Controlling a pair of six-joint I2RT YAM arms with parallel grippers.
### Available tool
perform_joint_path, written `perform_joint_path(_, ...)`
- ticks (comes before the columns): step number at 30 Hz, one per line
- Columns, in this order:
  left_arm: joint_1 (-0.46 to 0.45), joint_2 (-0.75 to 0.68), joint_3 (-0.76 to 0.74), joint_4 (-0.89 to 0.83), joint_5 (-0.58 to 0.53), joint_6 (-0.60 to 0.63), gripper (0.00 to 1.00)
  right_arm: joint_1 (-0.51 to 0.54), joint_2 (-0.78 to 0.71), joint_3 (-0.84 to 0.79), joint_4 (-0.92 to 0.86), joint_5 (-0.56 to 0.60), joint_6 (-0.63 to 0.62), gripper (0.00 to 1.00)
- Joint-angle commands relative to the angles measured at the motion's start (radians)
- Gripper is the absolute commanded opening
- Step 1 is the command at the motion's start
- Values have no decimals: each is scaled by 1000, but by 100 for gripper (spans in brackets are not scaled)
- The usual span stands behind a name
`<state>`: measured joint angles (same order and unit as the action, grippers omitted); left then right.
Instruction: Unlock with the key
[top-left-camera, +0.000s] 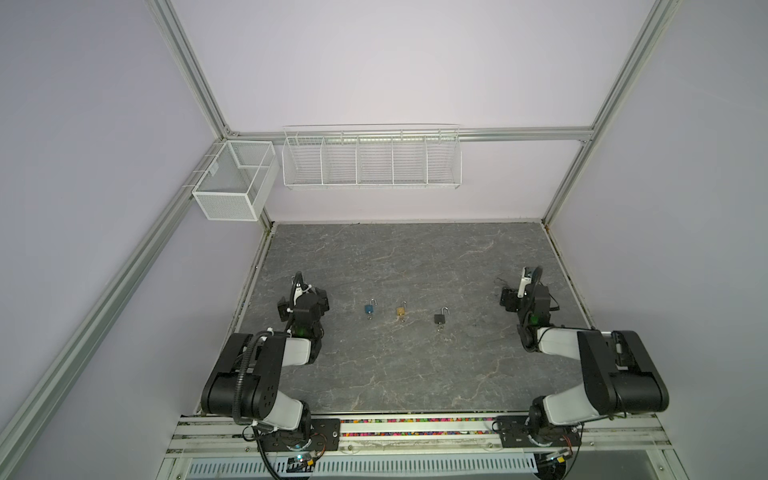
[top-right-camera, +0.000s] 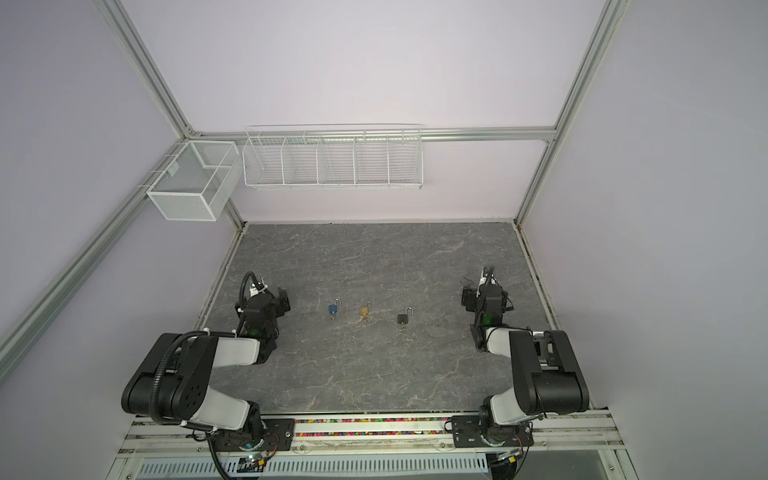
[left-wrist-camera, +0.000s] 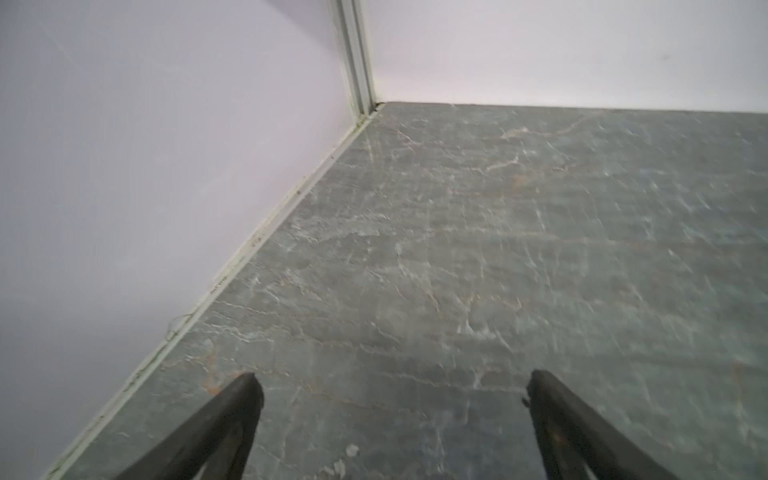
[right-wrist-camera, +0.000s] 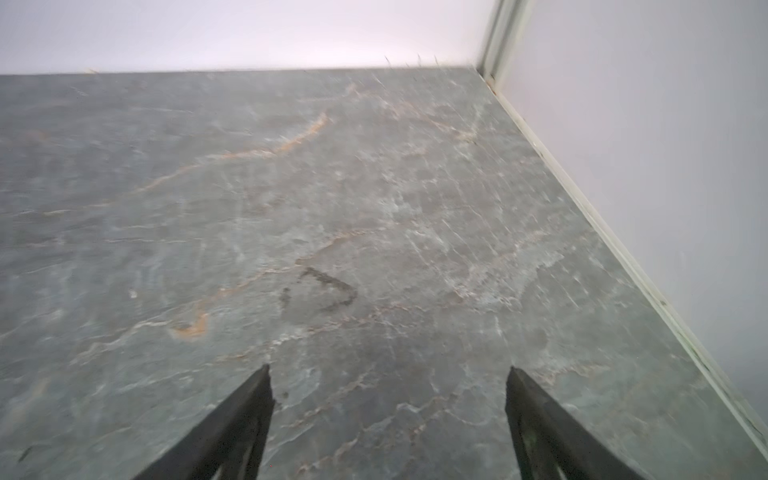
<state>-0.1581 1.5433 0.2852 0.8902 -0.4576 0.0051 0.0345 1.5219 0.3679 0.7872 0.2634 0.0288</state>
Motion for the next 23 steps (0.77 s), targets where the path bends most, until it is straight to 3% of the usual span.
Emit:
perform_joint_path(1,8,23,14,209,126,64,99,-13,1,27,42,-55,-35,89)
perform_joint_path(3,42,-1,108,0,89,-21,99,-16,30,0,152,-57,-46,89)
perform_joint_path(4,87,-3,122,-27,138,-47,99,-13,17,4,124,-57,-46,89)
perform_joint_path(7,97,12,100,41,160,-41,99,-12,17,1,131,-54,-48,89)
perform_joint_path(23,98,8,101,33,157,-43,99,-11,8,7,104,-58,-46,89)
